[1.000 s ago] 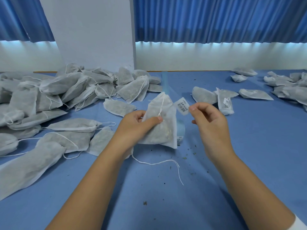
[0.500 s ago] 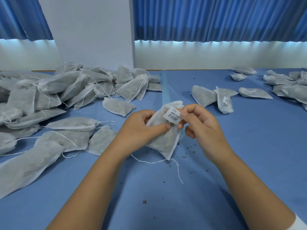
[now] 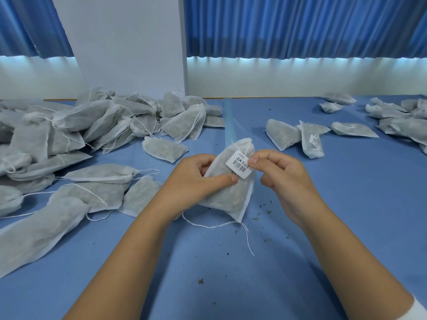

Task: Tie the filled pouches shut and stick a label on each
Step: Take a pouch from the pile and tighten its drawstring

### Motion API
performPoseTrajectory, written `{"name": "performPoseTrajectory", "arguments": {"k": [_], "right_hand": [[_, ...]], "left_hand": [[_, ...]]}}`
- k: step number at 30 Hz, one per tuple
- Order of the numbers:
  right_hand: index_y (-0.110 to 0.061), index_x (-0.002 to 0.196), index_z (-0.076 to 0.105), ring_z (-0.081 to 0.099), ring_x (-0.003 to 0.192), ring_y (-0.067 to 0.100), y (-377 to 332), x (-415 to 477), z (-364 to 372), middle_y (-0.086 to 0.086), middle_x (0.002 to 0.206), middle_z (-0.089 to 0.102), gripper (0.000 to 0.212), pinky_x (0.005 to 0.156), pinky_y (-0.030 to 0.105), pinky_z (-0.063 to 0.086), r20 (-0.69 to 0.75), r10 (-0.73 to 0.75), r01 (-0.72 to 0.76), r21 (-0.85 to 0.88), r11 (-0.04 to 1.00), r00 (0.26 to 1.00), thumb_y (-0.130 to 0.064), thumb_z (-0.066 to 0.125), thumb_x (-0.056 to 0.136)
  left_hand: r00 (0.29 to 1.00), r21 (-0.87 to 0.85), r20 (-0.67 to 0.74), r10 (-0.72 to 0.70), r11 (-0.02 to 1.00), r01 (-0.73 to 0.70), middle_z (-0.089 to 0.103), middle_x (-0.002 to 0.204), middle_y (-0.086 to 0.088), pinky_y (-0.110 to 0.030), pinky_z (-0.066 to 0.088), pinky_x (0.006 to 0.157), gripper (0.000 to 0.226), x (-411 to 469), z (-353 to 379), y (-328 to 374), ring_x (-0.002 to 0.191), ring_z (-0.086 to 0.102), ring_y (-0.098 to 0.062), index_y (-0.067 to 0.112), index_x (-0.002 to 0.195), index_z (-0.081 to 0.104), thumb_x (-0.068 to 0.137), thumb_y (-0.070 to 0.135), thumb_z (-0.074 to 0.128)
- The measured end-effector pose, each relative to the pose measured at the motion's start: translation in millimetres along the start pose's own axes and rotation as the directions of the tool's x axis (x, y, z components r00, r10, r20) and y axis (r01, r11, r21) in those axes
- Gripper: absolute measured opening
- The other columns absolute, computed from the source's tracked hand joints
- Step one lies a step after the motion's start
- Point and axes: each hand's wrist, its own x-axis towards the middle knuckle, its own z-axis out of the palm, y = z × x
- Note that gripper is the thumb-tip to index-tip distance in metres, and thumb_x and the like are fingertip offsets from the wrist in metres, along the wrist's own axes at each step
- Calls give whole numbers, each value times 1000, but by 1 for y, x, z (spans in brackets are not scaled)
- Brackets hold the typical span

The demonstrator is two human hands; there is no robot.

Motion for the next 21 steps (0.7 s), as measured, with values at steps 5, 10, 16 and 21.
{"name": "performPoseTrajectory", "arguments": {"k": [5, 10, 16, 21], "right_hand": [[-23, 74, 73, 56, 82, 5, 2, 0, 0, 5, 105, 70, 11, 76, 19, 42, -24, 22, -24, -94, 995, 999, -22, 70, 85], [-25, 70, 70, 46, 73, 4, 7, 1, 1, -2, 93, 60, 12, 71, 9, 39, -73, -120, 97, -258, 961, 990, -21, 77, 79], [-33, 75, 69, 47, 74, 3, 14, 1, 3, -6, 93, 56, 15, 62, 13, 38, -110, -233, 189, -309, 932, 966, -26, 82, 73], [-38, 115, 56, 56, 78, 5, 16, 2, 5, -13, 102, 61, 51, 71, 16, 49, -147, -170, 130, -245, 961, 975, -33, 83, 71]], "left_hand": [[999, 21, 48, 16, 1000, -17, 77, 94, 3, -34, 56, 82, 26, -1, 0, 1, 93, 73, -20, 23, 102, 74, 78, 25, 84], [996, -19, 84, 41, 999, -40, 78, 96, 3, -36, 57, 85, 25, -2, 0, 2, 96, 72, -21, 25, 103, 75, 79, 24, 83], [999, -135, 3, 38, 990, -37, 77, 89, -3, -30, 54, 76, 25, -2, 8, 2, 81, 71, -14, 14, 93, 75, 84, 37, 76], [995, -194, -104, 7, 981, -27, 73, 87, -15, -29, 46, 72, 17, 0, 11, 2, 76, 62, -14, 9, 91, 74, 95, 22, 63]]}}
